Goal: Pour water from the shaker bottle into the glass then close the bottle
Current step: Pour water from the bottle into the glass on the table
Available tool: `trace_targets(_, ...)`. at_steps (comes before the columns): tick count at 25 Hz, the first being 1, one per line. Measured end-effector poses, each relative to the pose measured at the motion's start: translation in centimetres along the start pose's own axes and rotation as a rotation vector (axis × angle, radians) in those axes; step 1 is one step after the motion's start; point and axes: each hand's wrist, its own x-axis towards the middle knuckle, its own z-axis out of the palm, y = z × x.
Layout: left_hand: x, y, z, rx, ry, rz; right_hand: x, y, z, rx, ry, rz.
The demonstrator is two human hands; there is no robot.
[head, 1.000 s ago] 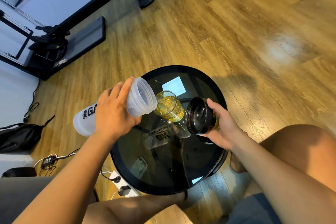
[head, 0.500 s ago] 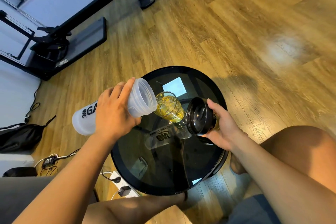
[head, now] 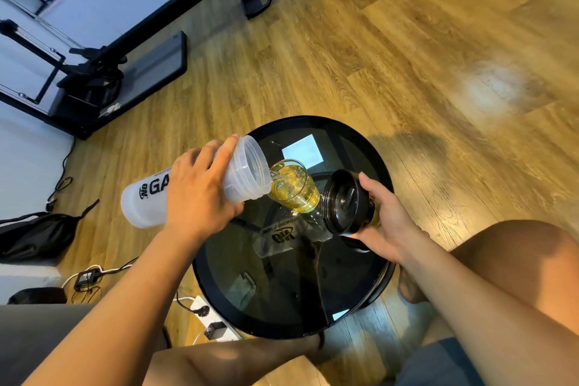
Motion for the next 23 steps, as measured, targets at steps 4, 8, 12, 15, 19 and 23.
trace_targets(4, 0.0, 0.0, 0.0, 0.069, 0.027, 0.053, -0.1, 0.0, 0.1, -0.011, 0.000, 0.005)
trace_targets(8, -0.1, 0.2, 0.3, 0.096, 0.039, 0.087, -0.2, 0.0, 0.2, -0.011, 0.011, 0.009)
trace_targets(12, 0.0, 0.1, 0.5, 0.121, 0.073, 0.099, -0.3, 0.0, 0.3, -0.009, 0.012, 0.010)
trace_targets(15, 0.0, 0.1, 0.6, 0.154, 0.086, 0.124, -0.3, -0.1, 0.3, -0.011, 0.013, 0.012)
trace_targets(19, 0.2, 0.1, 0.7, 0.059, 0.123, 0.081, -0.7, -0.1, 0.4, -0.020, 0.027, 0.012)
trace_targets(23, -1.4, 1.1, 2.1, -0.569, 0.259, -0.387, -1.1, -0.3, 0.0, -0.025, -0.003, 0.050)
